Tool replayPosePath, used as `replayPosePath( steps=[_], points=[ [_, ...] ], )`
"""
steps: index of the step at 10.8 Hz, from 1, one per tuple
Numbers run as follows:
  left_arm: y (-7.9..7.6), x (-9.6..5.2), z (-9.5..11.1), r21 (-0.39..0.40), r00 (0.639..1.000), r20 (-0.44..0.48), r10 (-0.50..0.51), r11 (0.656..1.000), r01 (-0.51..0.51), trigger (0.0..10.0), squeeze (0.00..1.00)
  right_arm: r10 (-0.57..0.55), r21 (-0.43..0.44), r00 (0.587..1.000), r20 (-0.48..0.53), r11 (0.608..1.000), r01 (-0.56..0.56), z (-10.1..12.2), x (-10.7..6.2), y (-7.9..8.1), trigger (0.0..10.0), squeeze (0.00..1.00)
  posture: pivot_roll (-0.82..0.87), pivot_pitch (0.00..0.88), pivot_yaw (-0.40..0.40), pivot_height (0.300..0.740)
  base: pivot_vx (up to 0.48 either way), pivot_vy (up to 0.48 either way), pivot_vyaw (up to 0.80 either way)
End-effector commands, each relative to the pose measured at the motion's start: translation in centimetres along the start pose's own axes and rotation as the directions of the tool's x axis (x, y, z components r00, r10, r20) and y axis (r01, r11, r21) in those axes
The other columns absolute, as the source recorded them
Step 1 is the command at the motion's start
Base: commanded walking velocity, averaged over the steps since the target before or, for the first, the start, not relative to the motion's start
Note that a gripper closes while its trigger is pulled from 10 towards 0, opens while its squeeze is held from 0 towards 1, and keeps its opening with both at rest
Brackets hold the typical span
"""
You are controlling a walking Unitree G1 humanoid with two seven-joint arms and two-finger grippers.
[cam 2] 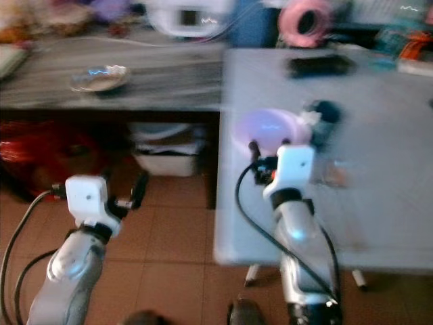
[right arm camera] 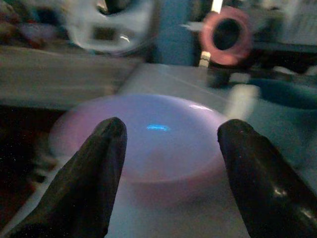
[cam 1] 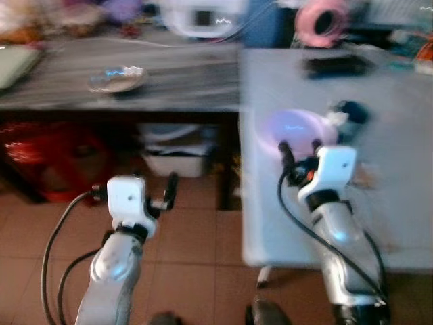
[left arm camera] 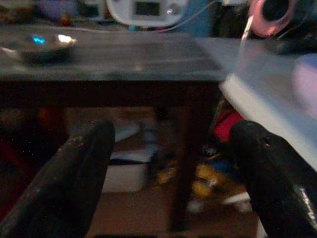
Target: Setting the table
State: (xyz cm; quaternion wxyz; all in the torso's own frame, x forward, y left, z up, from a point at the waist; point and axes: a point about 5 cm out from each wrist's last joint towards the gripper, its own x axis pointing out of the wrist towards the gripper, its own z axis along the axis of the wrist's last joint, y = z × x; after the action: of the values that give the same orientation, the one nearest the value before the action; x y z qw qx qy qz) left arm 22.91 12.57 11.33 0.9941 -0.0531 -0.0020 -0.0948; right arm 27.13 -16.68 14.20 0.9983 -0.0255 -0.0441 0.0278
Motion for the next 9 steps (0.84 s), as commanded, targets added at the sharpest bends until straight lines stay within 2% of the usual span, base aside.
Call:
replayPosePath(
  steps=[1,2,3,4,5,6,8,9],
  points=[
    [0.8,-0.3,0.3,0.019,1.0,0.008,0.017,1.0,-0.017,10.0,0.0,0.031,0.003,0.999,0.044,0.999,-0.032,0.8,0.4,0.7,10.0,0.51,-0.03,0.073,0.03,0.74,0.0,0.0,0.0],
    [0.9,-0.3,0.2,0.016,1.0,0.008,0.022,1.0,-0.023,10.0,0.0,0.043,-0.016,0.997,0.065,0.999,-0.042,1.2,0.6,0.8,10.0,1.0,-0.03,0.074,0.029,0.74,0.0,0.0,0.0],
    [1.0,-0.3,0.2,0.015,1.0,0.008,0.028,0.999,-0.028,10.0,0.0,0.048,-0.038,0.996,0.077,0.998,-0.045,1.5,1.1,0.9,10.0,0.84,-0.03,0.075,0.029,0.74,0.0,0.0,0.0],
    [1.1,-0.3,0.2,0.014,0.999,0.005,0.032,0.999,-0.032,10.0,0.0,0.066,-0.064,0.994,0.086,0.996,-0.061,1.8,1.5,1.0,10.0,0.49,-0.03,0.078,0.029,0.74,0.0,0.0,0.0],
    [1.2,-0.3,0.1,0.012,0.999,0.001,0.036,0.999,-0.036,10.0,0.0,0.086,-0.09,0.993,0.08,0.993,-0.079,2.1,2.0,1.2,10.0,0.49,-0.03,0.078,0.029,0.74,0.0,0.0,0.0],
    [1.3,-0.3,0.0,0.002,0.999,-0.012,0.046,0.999,-0.046,10.0,0.0,0.128,-0.103,0.992,0.021,0.987,-0.126,2.0,2.8,1.5,10.0,0.53,-0.03,0.087,0.03,0.74,0.0,0.0,0.0],
    [1.3,-0.5,-0.4,-0.011,0.998,-0.036,0.049,0.999,-0.05,10.0,0.0,0.239,-0.143,0.971,-0.032,0.96,-0.241,2.2,3.9,1.9,10.0,0.0,-0.02,0.101,0.028,0.74,0.0,0.0,0.0],
    [1.3,-0.7,-0.6,-0.018,0.997,-0.05,0.05,0.999,-0.051,10.0,0.0,0.286,-0.207,0.955,-0.084,0.932,-0.297,2.3,4.8,1.9,10.0,1.0,-0.02,0.107,0.025,0.74,0.0,0.0,0.0]
  ],
)
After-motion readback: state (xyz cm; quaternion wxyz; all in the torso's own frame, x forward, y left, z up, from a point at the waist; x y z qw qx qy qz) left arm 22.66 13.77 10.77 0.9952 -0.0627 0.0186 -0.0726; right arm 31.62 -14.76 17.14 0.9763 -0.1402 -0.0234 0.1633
